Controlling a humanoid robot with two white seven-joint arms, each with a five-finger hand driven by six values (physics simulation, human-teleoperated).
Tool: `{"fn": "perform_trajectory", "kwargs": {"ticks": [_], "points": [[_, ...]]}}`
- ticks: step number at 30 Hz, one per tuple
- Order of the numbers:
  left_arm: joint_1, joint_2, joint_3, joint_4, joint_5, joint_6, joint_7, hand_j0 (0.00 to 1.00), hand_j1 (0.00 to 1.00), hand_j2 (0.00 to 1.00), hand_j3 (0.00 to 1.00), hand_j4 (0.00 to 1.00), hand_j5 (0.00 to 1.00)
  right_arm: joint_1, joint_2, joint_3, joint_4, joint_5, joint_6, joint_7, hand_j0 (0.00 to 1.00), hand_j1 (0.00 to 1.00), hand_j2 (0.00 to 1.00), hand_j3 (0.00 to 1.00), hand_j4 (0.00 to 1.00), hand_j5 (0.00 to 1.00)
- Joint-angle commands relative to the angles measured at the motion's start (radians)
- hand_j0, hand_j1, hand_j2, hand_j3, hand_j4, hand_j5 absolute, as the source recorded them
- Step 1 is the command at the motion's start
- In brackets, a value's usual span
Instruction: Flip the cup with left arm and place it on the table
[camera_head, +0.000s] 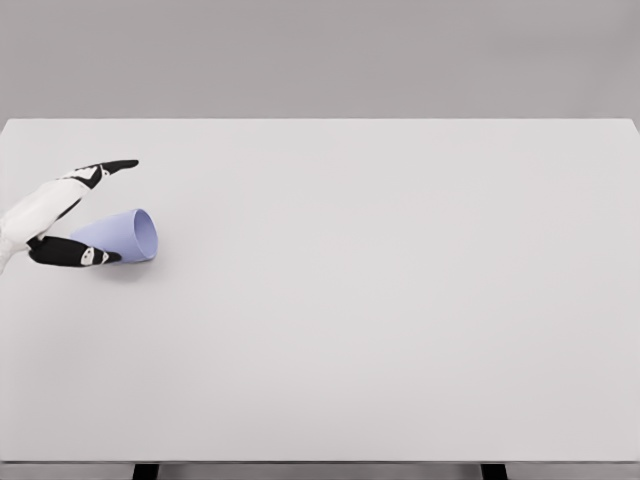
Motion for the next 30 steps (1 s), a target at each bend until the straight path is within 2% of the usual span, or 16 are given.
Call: {"fn": "perform_trajectory", "kwargs": {"ticks": [1, 7, 14, 20, 28, 30], "points": [[0.0, -0.002, -0.028, 0.0, 0.004, 0.046, -0.004, 1.0, 1.0, 1.0, 1.0, 1.0, 1.0, 0.0, 0.0, 0.0, 0.0, 0.0, 0.0, 0.0, 1.0, 1.0, 1.0, 1.0, 1.0, 1.0], [-0.026, -0.039, -0.08, 0.0, -0.004, 0.15, -0.002, 1.0, 1.0, 1.0, 1.0, 1.0, 1.0, 0.0, 0.0, 0.0, 0.0, 0.0, 0.0, 0.0, 1.0, 1.0, 1.0, 1.0, 1.0, 1.0], [-0.034, -0.048, -0.086, 0.0, -0.005, 0.238, 0.006, 1.0, 1.0, 1.0, 1.0, 1.0, 1.0, 0.0, 0.0, 0.0, 0.0, 0.0, 0.0, 0.0, 1.0, 1.0, 1.0, 1.0, 1.0, 1.0], [-0.08, -0.076, -0.132, 0.001, -0.007, 0.302, 0.007, 1.0, 1.0, 1.0, 1.0, 1.0, 1.0, 0.0, 0.0, 0.0, 0.0, 0.0, 0.0, 0.0, 1.0, 1.0, 1.0, 1.0, 1.0, 1.0], [-0.089, -0.091, -0.138, 0.001, -0.01, 0.325, 0.007, 1.0, 1.0, 1.0, 1.0, 1.0, 1.0, 0.0, 0.0, 0.0, 0.0, 0.0, 0.0, 0.0, 1.0, 1.0, 1.0, 1.0, 1.0, 1.0], [-0.091, -0.091, -0.138, 0.001, -0.01, 0.374, 0.007, 1.0, 1.0, 1.0, 1.0, 1.0, 1.0, 0.0, 0.0, 0.0, 0.0, 0.0, 0.0, 0.0, 1.0, 1.0, 1.0, 1.0, 1.0, 1.0]]}}
